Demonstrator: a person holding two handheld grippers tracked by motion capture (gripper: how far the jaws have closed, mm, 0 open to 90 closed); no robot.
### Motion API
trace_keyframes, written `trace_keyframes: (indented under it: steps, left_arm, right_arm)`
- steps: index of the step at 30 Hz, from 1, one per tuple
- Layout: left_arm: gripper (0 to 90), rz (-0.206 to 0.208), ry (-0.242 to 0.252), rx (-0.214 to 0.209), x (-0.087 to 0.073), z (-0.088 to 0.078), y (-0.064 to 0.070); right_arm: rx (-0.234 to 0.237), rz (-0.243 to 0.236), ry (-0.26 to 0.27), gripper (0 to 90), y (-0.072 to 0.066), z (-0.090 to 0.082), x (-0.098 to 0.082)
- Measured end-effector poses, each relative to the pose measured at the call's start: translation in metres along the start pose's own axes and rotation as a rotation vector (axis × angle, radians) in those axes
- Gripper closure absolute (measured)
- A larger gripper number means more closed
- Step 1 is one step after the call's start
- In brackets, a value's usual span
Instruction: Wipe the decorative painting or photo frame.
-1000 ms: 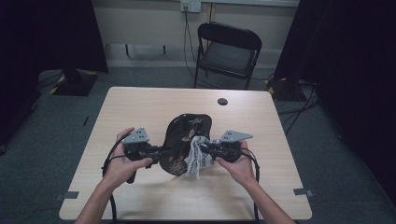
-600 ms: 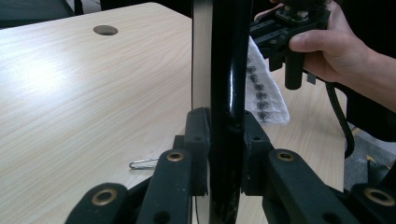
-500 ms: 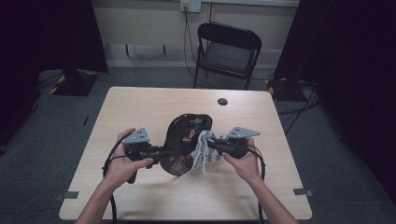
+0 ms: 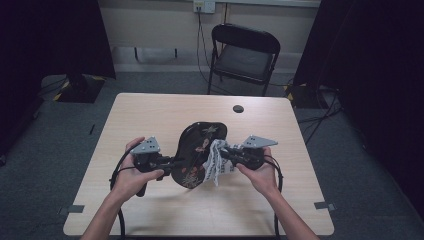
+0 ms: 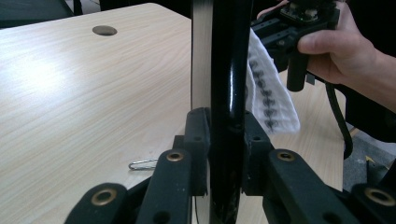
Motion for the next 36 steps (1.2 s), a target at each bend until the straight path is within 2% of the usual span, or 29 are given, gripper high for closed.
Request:
trace_keyframes:
  steps: [3, 6, 12, 15, 17, 20, 24, 27, 30, 33, 36]
  left_arm:
    - [77.5, 0.0, 0.002, 0.004, 0.0, 0.001, 0.0]
    - [77.6, 0.001, -0.001, 0.005, 0.001, 0.0, 0.0]
    - [77.5, 0.0, 0.003, 0.004, 0.0, 0.001, 0.0]
    - [77.6, 0.0, 0.004, 0.005, 0.0, 0.0, 0.0]
    - [77.6, 0.0, 0.005, 0.004, 0.0, 0.0, 0.0]
    - [77.8, -0.002, 0.005, 0.008, 0.0, 0.0, -0.001]
    - [77.9, 0.001, 0.007, 0.009, 0.0, 0.0, 0.0]
    - [77.9, 0.001, 0.006, 0.008, 0.0, 0.0, -0.001]
    - [77.9, 0.001, 0.007, 0.007, 0.0, 0.001, -0.001]
    - [77.8, -0.002, 0.007, 0.002, 0.0, 0.001, 0.0]
    - [77.5, -0.004, 0.007, 0.001, 0.001, 0.002, 0.001]
  right_arm:
    - [-0.024, 0.017, 0.005, 79.5, 0.009, -0.003, 0.0]
    - [-0.025, 0.028, 0.006, 79.5, 0.012, -0.004, -0.001]
    - [0.016, -0.006, 0.003, 79.5, -0.004, -0.001, 0.002]
    - [0.042, -0.025, -0.015, 79.4, -0.013, 0.003, 0.001]
    - [0.062, -0.017, -0.024, 79.3, -0.018, 0.005, -0.001]
    - [0.063, -0.041, -0.019, 79.3, -0.024, 0.005, 0.003]
    - [0.038, -0.03, 0.012, 79.3, -0.017, 0.0, 0.008]
    - [0.007, 0.014, 0.046, 79.1, -0.004, -0.008, 0.011]
    - [-0.011, 0.029, 0.066, 79.1, 0.005, -0.014, 0.014]
    - [-0.008, 0.035, 0.078, 79.1, 0.006, -0.017, 0.018]
    - [0.001, 0.011, 0.088, 79.1, 0.0, -0.016, 0.025]
Point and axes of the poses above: each handheld gripper's, and its own axes: z roughly forward along the jaws, x roughly out of its top, y roughly to its right, the point moved 4 cm from there along z, roughly forward along the jaws, and after that the axes turned 11 degrees about z, right-handed, at the moved point
